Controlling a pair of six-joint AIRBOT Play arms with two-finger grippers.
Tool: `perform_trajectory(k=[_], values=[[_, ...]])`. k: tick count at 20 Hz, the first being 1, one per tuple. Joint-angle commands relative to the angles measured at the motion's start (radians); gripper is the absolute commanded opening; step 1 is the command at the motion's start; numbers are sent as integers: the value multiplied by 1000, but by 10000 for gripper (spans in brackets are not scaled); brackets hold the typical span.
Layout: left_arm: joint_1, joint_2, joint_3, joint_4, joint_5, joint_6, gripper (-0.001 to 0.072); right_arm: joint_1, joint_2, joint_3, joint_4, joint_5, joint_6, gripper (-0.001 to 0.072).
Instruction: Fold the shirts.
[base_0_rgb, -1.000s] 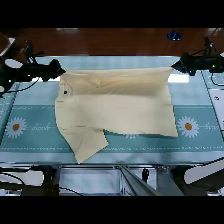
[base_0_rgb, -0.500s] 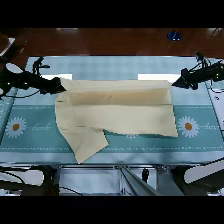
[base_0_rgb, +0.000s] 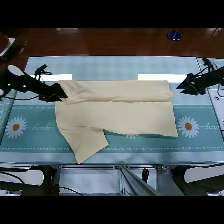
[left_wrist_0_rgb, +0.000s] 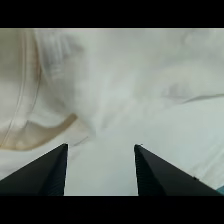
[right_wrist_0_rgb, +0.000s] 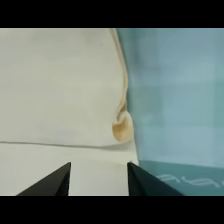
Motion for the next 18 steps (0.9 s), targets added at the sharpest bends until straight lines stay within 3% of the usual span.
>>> perform_trajectory(k=[1,5,11,18], values=[[97,138,-84,47,-76,4,508,-75,158,-54,-140,-35,52,413],[219,384,-484,50,-2,120,508,-119,416,-378,-120,-193,13,413],[360,501,-809,-116,72,147,508,-119,629,-755,109,-257,-60,413],[113,486,-927,-240,233,146,505,-120,642,-817,106,-252,-59,413]])
